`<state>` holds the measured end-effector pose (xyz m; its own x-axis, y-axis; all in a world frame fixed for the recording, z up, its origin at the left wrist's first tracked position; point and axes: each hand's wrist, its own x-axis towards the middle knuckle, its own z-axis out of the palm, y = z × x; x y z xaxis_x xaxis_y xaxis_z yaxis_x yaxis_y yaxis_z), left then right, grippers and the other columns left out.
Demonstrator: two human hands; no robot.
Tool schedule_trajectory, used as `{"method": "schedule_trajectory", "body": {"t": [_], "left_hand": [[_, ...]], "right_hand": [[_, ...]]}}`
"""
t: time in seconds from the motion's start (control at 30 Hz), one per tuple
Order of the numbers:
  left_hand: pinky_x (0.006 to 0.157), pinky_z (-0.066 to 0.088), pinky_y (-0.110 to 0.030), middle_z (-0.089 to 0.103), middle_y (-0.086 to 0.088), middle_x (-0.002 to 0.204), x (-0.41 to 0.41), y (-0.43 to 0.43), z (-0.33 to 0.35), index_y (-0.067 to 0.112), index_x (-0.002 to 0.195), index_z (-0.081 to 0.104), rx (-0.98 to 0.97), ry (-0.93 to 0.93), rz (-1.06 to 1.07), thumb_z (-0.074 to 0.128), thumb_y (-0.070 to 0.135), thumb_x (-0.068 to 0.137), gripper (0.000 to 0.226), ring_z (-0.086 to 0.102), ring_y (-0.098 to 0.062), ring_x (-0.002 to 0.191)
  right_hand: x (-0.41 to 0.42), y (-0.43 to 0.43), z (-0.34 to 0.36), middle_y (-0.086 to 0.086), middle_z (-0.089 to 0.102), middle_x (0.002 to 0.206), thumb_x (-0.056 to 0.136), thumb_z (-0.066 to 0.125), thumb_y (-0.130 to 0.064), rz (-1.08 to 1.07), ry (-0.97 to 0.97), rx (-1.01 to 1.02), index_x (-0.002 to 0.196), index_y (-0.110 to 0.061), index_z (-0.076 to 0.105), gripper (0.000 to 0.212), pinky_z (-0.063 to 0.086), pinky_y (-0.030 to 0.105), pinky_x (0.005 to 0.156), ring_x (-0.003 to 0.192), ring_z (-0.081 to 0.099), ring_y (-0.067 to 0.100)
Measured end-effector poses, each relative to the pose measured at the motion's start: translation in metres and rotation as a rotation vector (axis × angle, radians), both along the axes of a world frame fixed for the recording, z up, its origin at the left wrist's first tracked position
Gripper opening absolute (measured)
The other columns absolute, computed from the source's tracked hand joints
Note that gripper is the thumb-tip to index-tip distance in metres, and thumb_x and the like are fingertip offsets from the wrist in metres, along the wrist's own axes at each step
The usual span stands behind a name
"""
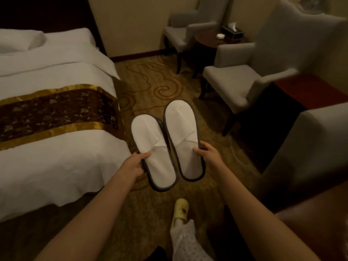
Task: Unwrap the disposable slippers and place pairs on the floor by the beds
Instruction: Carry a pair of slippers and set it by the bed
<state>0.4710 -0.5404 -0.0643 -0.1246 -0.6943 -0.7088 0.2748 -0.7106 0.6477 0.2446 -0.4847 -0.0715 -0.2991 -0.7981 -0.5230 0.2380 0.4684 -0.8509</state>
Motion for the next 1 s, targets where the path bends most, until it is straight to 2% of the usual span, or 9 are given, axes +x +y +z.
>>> {"method": "schedule_trajectory", "body": {"t": [0.13, 0.27, 0.33, 0.4, 0.47, 0.53, 0.7, 0.87, 1.0], "left_hand": [[0.094, 0.045, -0.042, 0.052, -0.018, 0.136, -0.006, -0.069, -0.017, 0.005, 0.134, 0.044, 0.025, -0.047, 0.003, 0.057, 0.001, 0.089, 0.046, 0.050, -0.034, 0.124], [0.091, 0.045, -0.041, 0.059, -0.016, 0.125, -0.016, -0.145, -0.027, 0.004, 0.131, 0.049, 0.024, -0.087, 0.005, 0.056, 0.001, 0.090, 0.041, 0.059, -0.027, 0.092], [0.091, 0.045, -0.040, 0.055, -0.017, 0.133, -0.021, -0.180, -0.030, 0.004, 0.131, 0.049, 0.020, -0.081, 0.025, 0.055, 0.002, 0.091, 0.041, 0.057, -0.024, 0.089], [0.090, 0.044, -0.040, 0.056, -0.018, 0.130, -0.026, -0.213, -0.030, 0.002, 0.131, 0.049, 0.026, -0.068, 0.063, 0.054, 0.002, 0.091, 0.040, 0.057, -0.023, 0.085], [0.090, 0.045, -0.041, 0.059, -0.019, 0.124, -0.026, -0.244, -0.030, 0.001, 0.132, 0.049, 0.054, -0.041, 0.126, 0.055, 0.001, 0.091, 0.041, 0.059, -0.026, 0.086], [0.092, 0.045, -0.043, 0.056, -0.021, 0.131, -0.026, -0.279, -0.032, 0.001, 0.132, 0.049, 0.061, -0.042, 0.173, 0.056, 0.001, 0.090, 0.042, 0.058, -0.029, 0.097], [0.090, 0.044, -0.042, 0.053, -0.022, 0.135, -0.031, -0.373, -0.042, 0.002, 0.130, 0.051, 0.065, -0.055, 0.244, 0.056, -0.001, 0.089, 0.041, 0.055, -0.034, 0.113], [0.089, 0.045, -0.043, 0.057, -0.022, 0.128, -0.037, -0.481, -0.053, 0.001, 0.128, 0.052, 0.106, -0.020, 0.267, 0.059, 0.001, 0.088, 0.040, 0.060, -0.028, 0.087], [0.087, 0.045, -0.044, 0.062, -0.020, 0.117, -0.050, -0.560, -0.051, 0.001, 0.130, 0.051, 0.144, 0.006, 0.270, 0.058, 0.001, 0.089, 0.042, 0.059, -0.026, 0.081]], "right_hand": [[-0.007, -0.082, -0.021, -0.003, 0.053, 0.111, 0.089, 0.059, -0.018, 0.069, 0.009, 0.025, 0.130, -0.016, 0.049, 0.043, 0.044, 0.026, 0.064, 0.083, 0.053, 0.009], [-0.012, -0.165, -0.032, 0.000, 0.063, 0.102, 0.091, 0.057, -0.015, 0.127, -0.022, 0.046, 0.119, -0.015, 0.057, 0.028, 0.049, 0.026, 0.062, 0.082, 0.060, 0.011], [-0.013, -0.203, -0.034, 0.007, 0.065, 0.107, 0.091, 0.056, -0.012, 0.158, -0.010, 0.026, 0.118, -0.010, 0.058, 0.027, 0.052, 0.031, 0.070, 0.084, 0.062, 0.017], [-0.014, -0.242, -0.036, 0.010, 0.063, 0.112, 0.091, 0.055, -0.011, 0.189, 0.029, 0.034, 0.120, -0.007, 0.057, 0.030, 0.051, 0.037, 0.079, 0.092, 0.061, 0.023], [-0.014, -0.279, -0.038, 0.012, 0.062, 0.116, 0.091, 0.054, -0.012, 0.224, 0.053, 0.044, 0.122, -0.007, 0.057, 0.031, 0.051, 0.041, 0.086, 0.099, 0.061, 0.028], [-0.015, -0.318, -0.040, 0.011, 0.063, 0.115, 0.091, 0.055, -0.013, 0.260, 0.060, 0.042, 0.121, -0.007, 0.058, 0.030, 0.052, 0.041, 0.087, 0.099, 0.061, 0.027], [-0.021, -0.423, -0.049, 0.006, 0.062, 0.108, 0.090, 0.057, -0.014, 0.342, 0.092, 0.048, 0.121, -0.008, 0.058, 0.031, 0.050, 0.030, 0.072, 0.085, 0.060, 0.016], [-0.034, -0.536, -0.051, 0.006, 0.063, 0.106, 0.089, 0.058, -0.013, 0.416, 0.115, 0.082, 0.121, -0.008, 0.058, 0.032, 0.052, 0.026, 0.068, 0.085, 0.061, 0.016], [-0.047, -0.620, -0.051, 0.013, 0.064, 0.111, 0.088, 0.059, -0.011, 0.433, 0.131, 0.105, 0.118, -0.007, 0.060, 0.030, 0.053, 0.040, 0.083, 0.091, 0.062, 0.024]]}}
